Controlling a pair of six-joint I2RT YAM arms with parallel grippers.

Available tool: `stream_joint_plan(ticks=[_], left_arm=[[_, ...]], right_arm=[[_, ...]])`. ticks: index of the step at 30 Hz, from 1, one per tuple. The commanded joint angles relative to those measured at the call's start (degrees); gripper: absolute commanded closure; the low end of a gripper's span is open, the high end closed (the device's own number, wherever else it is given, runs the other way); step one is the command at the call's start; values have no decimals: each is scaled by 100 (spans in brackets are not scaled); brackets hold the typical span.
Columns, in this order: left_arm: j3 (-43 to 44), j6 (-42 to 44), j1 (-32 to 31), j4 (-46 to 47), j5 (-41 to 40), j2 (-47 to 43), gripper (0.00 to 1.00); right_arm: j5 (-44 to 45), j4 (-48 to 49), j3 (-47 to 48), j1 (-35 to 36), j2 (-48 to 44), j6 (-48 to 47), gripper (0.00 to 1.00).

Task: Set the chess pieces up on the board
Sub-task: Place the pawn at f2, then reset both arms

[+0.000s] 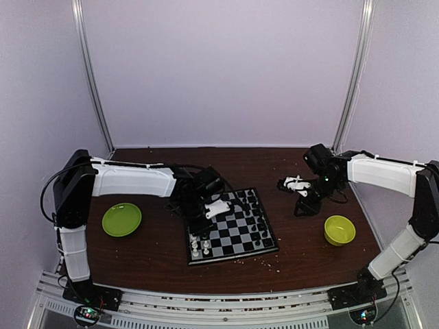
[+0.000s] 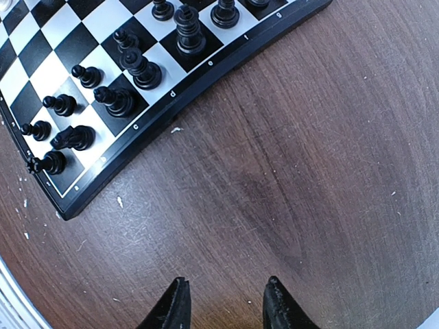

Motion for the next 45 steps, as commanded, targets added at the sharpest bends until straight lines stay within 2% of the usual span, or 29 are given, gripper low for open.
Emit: stream_joint_plan(ticks=[1, 7, 11, 16, 18, 20, 22, 25, 27, 29, 32, 34, 39, 45], left_arm=[[327, -7, -35, -93, -146, -302, 77], [882, 130, -28, -479, -799, -869, 75], [959, 376, 181, -469, -1108, -1471, 70], [959, 506, 915, -424, -1499, -2124, 63], [868, 187, 1437, -202, -1448, -2495, 60], [734, -37, 1801, 28, -1478, -2968, 57], [469, -94, 1975, 411, -1887, -3380, 51], [-183, -2, 2011, 1242, -2417, -4014, 37], [-755, -38, 2016, 1878, -2745, -4415, 21], [-1605, -321, 2022, 2724, -3222, -4802, 4], [-2513, -894, 2047, 3517, -3968, -5281, 2], [-2786, -1128, 2129, 3597, -4061, -5424, 2], [-2581, -1321, 2190, 3211, -3965, -5271, 2], [-2334, -1006, 2190, 2943, -4003, -4965, 2]], right_arm=[[120, -79, 145, 62, 38, -25, 64], [228, -24, 197, 63, -111, 142, 64], [348, 45, 367, 42, -584, 395, 63], [245, 201, 737, -123, -1336, 829, 59], [313, 234, 905, -185, -1639, 927, 55], [538, 255, 1113, -259, -1857, 988, 48], [810, 374, 1323, -360, -2086, 1142, 36], [1582, 1087, 1306, -548, -2521, 1926, 1], [1762, 1634, 1013, -700, -2895, 2602, 0], [1222, 1929, 681, -830, -3148, 2861, 1], [1239, 2271, 99, -921, -3355, 3357, 1], [1454, 2666, -386, -1035, -3527, 3573, 1], [1441, 3086, -968, -1548, -3750, 4015, 0], [1238, 3028, -867, -1686, -3724, 4044, 1]])
